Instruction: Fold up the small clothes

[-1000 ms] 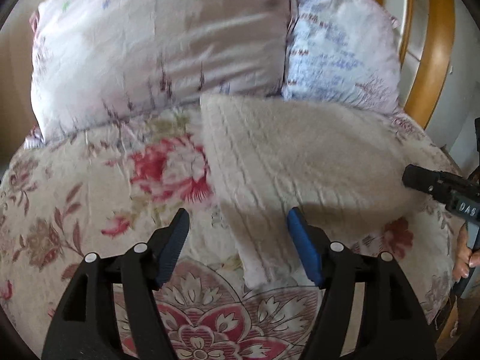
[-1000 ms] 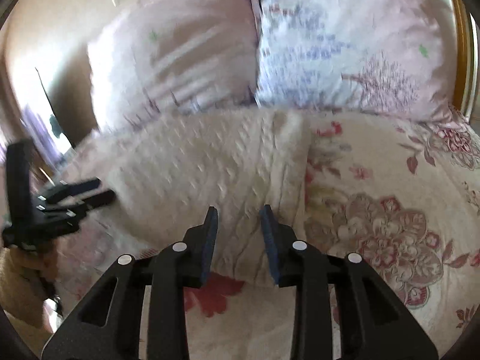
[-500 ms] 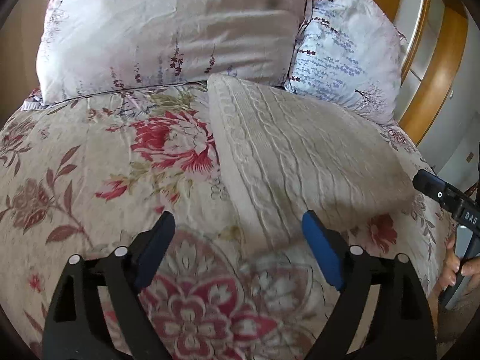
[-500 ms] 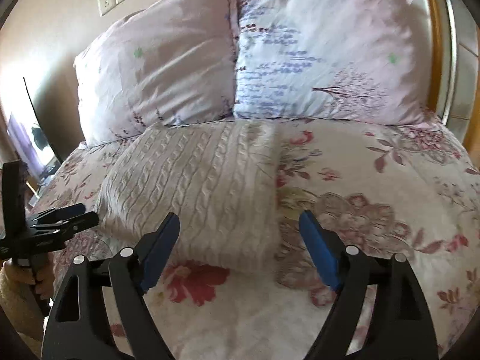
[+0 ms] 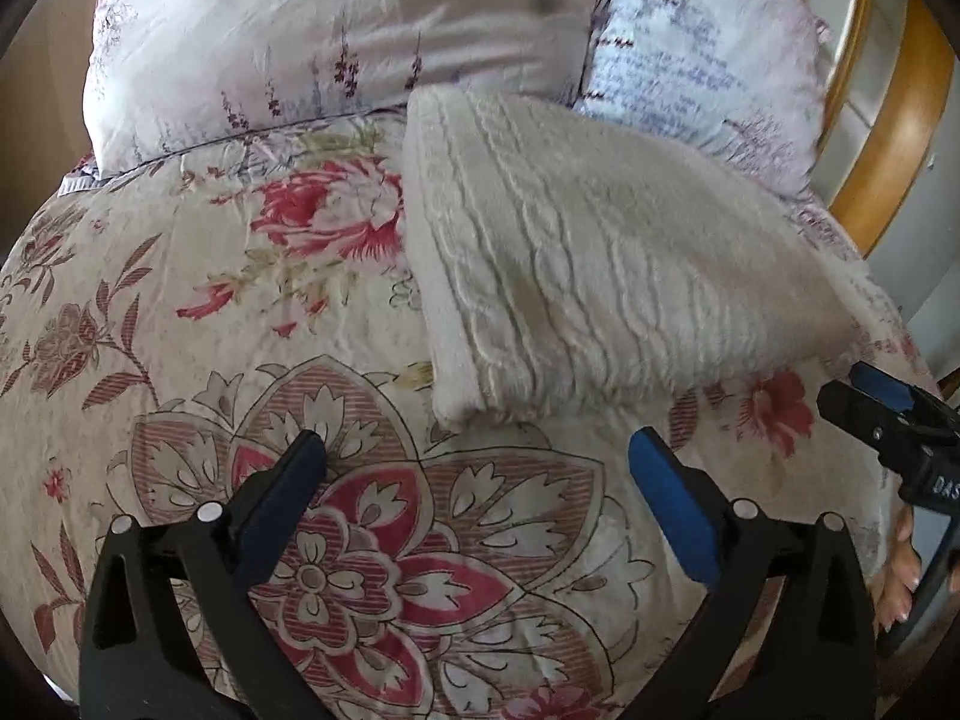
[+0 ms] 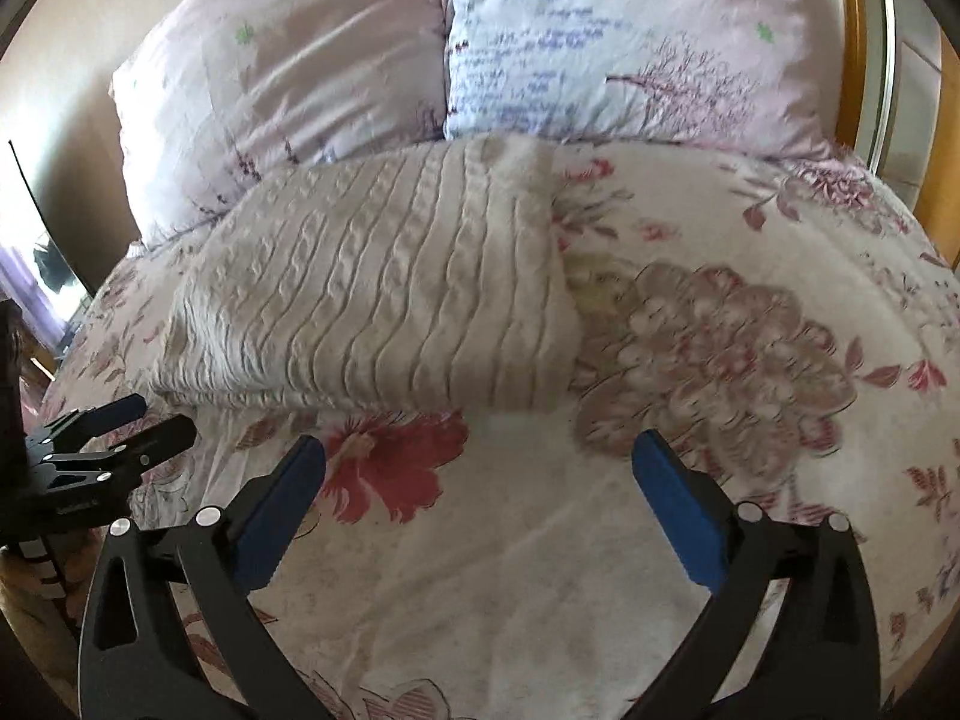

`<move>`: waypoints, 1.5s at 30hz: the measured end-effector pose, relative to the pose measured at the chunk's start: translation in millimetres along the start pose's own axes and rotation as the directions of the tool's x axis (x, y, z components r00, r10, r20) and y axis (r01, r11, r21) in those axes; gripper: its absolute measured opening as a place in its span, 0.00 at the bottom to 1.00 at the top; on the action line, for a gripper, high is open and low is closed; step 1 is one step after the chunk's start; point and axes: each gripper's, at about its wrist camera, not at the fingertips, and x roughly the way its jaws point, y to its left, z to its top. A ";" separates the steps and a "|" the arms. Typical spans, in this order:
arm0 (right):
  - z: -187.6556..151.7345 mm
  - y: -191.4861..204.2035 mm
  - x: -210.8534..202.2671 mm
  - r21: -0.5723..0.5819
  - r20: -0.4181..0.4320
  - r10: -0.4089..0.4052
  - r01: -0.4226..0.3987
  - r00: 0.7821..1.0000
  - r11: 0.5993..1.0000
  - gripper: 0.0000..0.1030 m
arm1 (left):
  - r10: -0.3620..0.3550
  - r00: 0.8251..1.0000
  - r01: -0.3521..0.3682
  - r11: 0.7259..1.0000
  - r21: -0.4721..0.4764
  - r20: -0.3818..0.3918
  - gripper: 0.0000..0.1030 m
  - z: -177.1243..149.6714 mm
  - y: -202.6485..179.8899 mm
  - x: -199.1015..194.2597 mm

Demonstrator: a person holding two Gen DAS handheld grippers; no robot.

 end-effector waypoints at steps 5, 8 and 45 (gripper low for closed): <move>-6.7 10.8 8.2 -0.024 -0.009 -0.040 0.039 0.999 0.999 0.99 | 0.035 0.999 -0.035 0.999 0.017 -0.008 0.98 0.7 -5.2 3.7; -9.2 16.2 12.3 -0.049 -0.006 -0.071 0.071 0.997 0.996 0.99 | 0.067 0.998 -0.067 0.997 0.041 -0.007 0.98 -1.5 -10.0 5.4; -9.7 22.2 17.9 -0.107 -0.021 -0.131 0.128 0.991 0.986 0.99 | 0.090 0.996 -0.090 0.995 0.051 -0.005 0.98 -2.6 -12.1 5.9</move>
